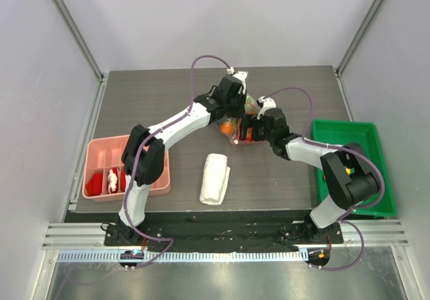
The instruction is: Open the zip-top bag and remove the fake food
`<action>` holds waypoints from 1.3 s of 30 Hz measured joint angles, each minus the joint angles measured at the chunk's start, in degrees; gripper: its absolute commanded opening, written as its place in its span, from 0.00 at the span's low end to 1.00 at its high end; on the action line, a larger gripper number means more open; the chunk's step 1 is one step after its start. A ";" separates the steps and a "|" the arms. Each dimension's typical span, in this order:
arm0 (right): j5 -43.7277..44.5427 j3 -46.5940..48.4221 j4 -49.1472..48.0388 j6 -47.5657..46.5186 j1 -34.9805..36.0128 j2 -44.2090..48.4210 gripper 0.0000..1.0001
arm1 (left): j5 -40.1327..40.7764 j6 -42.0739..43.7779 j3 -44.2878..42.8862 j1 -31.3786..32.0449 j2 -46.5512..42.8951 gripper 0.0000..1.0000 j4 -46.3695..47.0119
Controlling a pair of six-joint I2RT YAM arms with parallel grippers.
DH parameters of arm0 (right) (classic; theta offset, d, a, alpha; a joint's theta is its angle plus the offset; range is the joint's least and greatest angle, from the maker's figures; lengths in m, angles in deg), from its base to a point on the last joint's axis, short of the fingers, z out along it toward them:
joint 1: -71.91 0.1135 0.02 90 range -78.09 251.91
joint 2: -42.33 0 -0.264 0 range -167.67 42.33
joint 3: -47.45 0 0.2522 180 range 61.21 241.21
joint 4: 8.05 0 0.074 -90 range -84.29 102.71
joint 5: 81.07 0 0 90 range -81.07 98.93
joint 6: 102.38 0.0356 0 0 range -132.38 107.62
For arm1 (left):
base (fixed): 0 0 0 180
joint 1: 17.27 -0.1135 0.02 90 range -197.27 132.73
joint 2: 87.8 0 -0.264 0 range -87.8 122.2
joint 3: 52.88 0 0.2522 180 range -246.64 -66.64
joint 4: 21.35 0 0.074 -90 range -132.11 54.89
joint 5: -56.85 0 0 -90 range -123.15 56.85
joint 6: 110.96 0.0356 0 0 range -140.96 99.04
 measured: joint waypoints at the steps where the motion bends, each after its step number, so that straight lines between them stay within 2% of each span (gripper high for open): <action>1: 0.13 -0.15 -1.14 0.04 0.07 -0.50 0.89 | 0.42 0.02 0.00 0.00 0.00 0.00 -0.07; 3: 1.68 -0.17 -2.34 0.52 0.22 -1.44 0.84 | 0.61 -0.11 -0.09 0.00 0.02 0.00 -0.70; 4: 2.64 -0.26 -2.82 0.74 0.24 -1.90 0.78 | 0.37 -0.13 -0.37 0.13 0.00 0.00 -1.31; 6: 4.17 -0.81 -3.52 1.44 0.22 -2.38 0.76 | 0.24 -0.20 -1.01 0.61 0.02 0.00 -2.12; 10: 5.75 -1.22 -4.39 2.47 0.26 -2.43 0.76 | 0.61 -0.11 -2.45 1.18 0.02 0.00 -3.56; 14: 6.86 -2.12 -6.05 3.61 0.39 -2.45 0.83 | 1.03 -0.13 -2.82 1.53 0.02 0.00 -4.13; 19: 7.39 -2.14 -7.28 4.83 0.39 -3.26 0.82 | 1.46 -0.28 -2.82 1.53 0.00 0.00 -4.28; 21: 7.45 -2.16 -7.48 5.01 0.39 -3.34 0.75 | 1.53 -0.35 -2.82 1.53 0.00 0.00 -4.28; 22: 7.48 -2.16 -7.48 5.01 0.39 -3.34 0.65 | 1.51 -0.44 -2.82 1.53 0.00 0.00 -4.24; 24: 7.26 -2.16 -7.45 5.03 0.39 -3.34 0.54 | 1.09 -0.68 -2.82 1.64 0.00 0.00 -4.13; 25: 7.23 -2.19 -7.43 5.29 0.50 -3.34 0.37 | 1.11 -0.70 -2.82 1.81 0.00 0.00 -4.07; 27: 7.43 -2.32 -7.19 6.08 0.61 -3.10 0.27 | 1.70 -0.42 -2.73 2.08 0.00 0.00 -3.98; 28: 7.76 -2.40 -6.56 6.29 0.61 -2.60 0.16 | 1.62 -0.44 -2.67 2.08 0.00 0.00 -3.78; 31: 8.74 -2.93 -3.56 7.15 0.81 -0.28 0.01 | 1.27 -0.55 -1.73 2.45 -0.11 0.00 -2.78; 39: 12.72 -3.63 6.71 9.09 1.64 13.53 0.01 | 0.94 -0.87 2.21 3.41 -1.40 0.00 0.31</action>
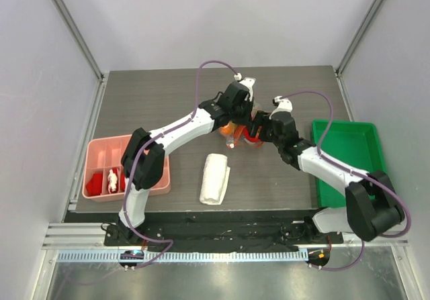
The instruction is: Open the zip-top bag and remove the fake food
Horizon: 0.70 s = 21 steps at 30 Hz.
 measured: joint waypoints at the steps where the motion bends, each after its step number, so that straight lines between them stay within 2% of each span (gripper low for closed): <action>1: 0.39 0.15 1.66 0.39 0.22 1.51 0.01 | -0.26 -0.20 0.63 0.00 -0.52 0.00 0.50; 6: 4.17 2.51 12.90 3.06 1.01 8.70 0.01 | -1.68 -1.14 1.60 0.24 -1.90 0.00 1.18; 12: 19.28 7.06 30.80 9.14 -2.01 17.42 0.01 | -3.69 -1.36 2.51 0.39 -2.58 0.00 1.84; 15: 24.55 7.28 36.85 12.41 -9.53 19.23 0.01 | -4.44 -1.36 3.21 0.39 -2.73 0.00 2.14; 21: 26.36 5.29 42.64 15.54 -34.25 19.37 0.06 | -6.29 -1.49 4.90 0.39 -2.82 0.00 3.23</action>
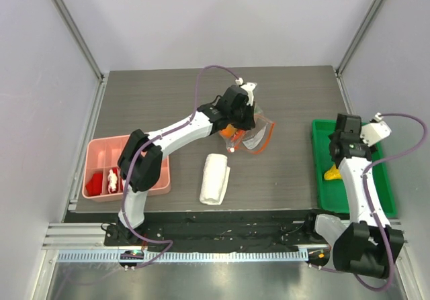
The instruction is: Open the zip-top bag and remove the fake food
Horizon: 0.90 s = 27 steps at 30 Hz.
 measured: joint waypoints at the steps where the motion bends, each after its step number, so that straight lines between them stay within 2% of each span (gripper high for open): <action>1: -0.02 -0.15 0.35 0.04 -2.78 -0.68 0.08 | -0.39 -0.04 0.11 0.00 0.00 0.00 -0.02; 3: -0.09 -0.13 0.31 0.15 -5.68 -2.78 0.22 | -1.22 -0.09 0.13 0.00 -0.02 0.00 0.04; 4: -0.26 -0.13 0.31 0.24 -6.23 -4.39 0.32 | -1.64 -0.11 0.13 0.00 -0.04 0.00 0.24; 5: -0.55 -0.13 0.17 0.42 -6.36 -6.05 0.50 | -1.99 -0.15 0.13 0.00 -0.07 0.00 0.39; 8: -1.44 -0.15 -1.07 0.72 -6.36 -10.36 0.85 | -3.78 -0.39 0.13 0.00 -0.07 0.00 1.25; 11: -2.03 -0.13 -2.12 0.70 -6.36 -12.85 0.96 | -5.35 -0.92 0.13 0.09 -0.07 0.00 1.81; 15: -1.88 0.55 -2.16 -1.05 -4.98 -13.18 0.99 | -6.84 -1.36 0.13 0.55 -0.07 0.00 2.32; 18: -0.81 1.38 -2.23 -3.15 0.90 -10.49 0.98 | -7.50 -1.42 0.13 1.01 -0.07 0.00 2.54; 19: -0.87 1.64 -2.27 -4.26 4.66 -7.63 0.95 | -7.67 -1.44 0.11 1.16 -0.07 0.00 2.58; 20: -0.96 1.73 -2.27 -4.52 7.02 -6.86 0.86 | -7.80 -1.46 0.11 1.27 -0.07 0.00 2.60; 22: -4.87 1.75 -3.54 -5.92 12.37 -2.64 0.77 | -7.91 -1.51 0.11 1.44 -0.07 0.00 2.64; 23: -7.76 1.07 -5.07 -6.23 14.27 -0.15 0.66 | -7.93 -1.53 0.11 1.44 -0.07 0.00 2.69; 27: -19.43 -5.09 -12.85 -5.49 18.16 7.67 0.56 | -7.91 -1.55 0.04 1.42 -0.09 0.00 2.73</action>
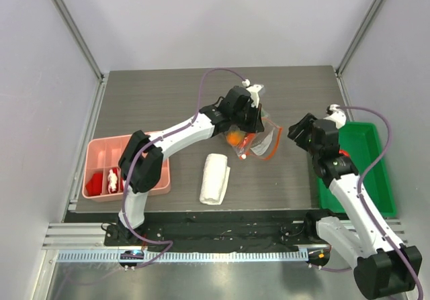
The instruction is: Open the zip-top bag and remove the fake food
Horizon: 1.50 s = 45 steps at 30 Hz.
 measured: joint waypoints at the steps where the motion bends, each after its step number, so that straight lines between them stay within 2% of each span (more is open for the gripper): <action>1: -3.58 -2.16 -2.75 0.37 1.16 0.74 0.54 | 0.00 0.00 0.00 0.00 0.00 0.00 0.00; 3: -8.59 -4.85 -6.47 0.76 3.04 -0.15 0.45 | 0.02 0.00 -0.09 0.00 0.00 0.00 -0.02; 5: -13.86 -7.13 -10.78 1.60 4.57 -3.02 0.42 | 0.02 -0.02 -0.09 0.00 -0.09 0.00 -0.02; 8: -20.22 -10.86 -18.08 3.80 5.95 -8.28 0.42 | 0.07 -0.15 -0.09 0.00 -0.44 0.00 -0.02; 14: -25.29 -12.63 -30.53 6.62 6.97 -17.35 0.47 | 0.04 -0.28 -0.42 0.07 -0.98 0.00 -0.02; 26: -24.44 -9.31 -40.39 4.98 7.30 -29.99 0.47 | 0.42 -0.22 -0.42 0.55 -1.66 0.00 -0.28; 33: -23.17 -9.29 -44.24 1.16 7.34 -33.38 0.55 | 0.50 -0.24 -0.42 0.81 -1.75 0.00 -0.35; 41: -22.82 -10.69 -51.45 -2.25 7.39 -34.80 0.53 | 0.96 -0.20 -0.52 1.07 -1.92 0.00 -0.55; 45: -22.62 -12.44 -54.31 1.60 7.39 -34.49 0.63 | 1.05 -0.20 -0.52 1.38 -2.12 0.00 -0.66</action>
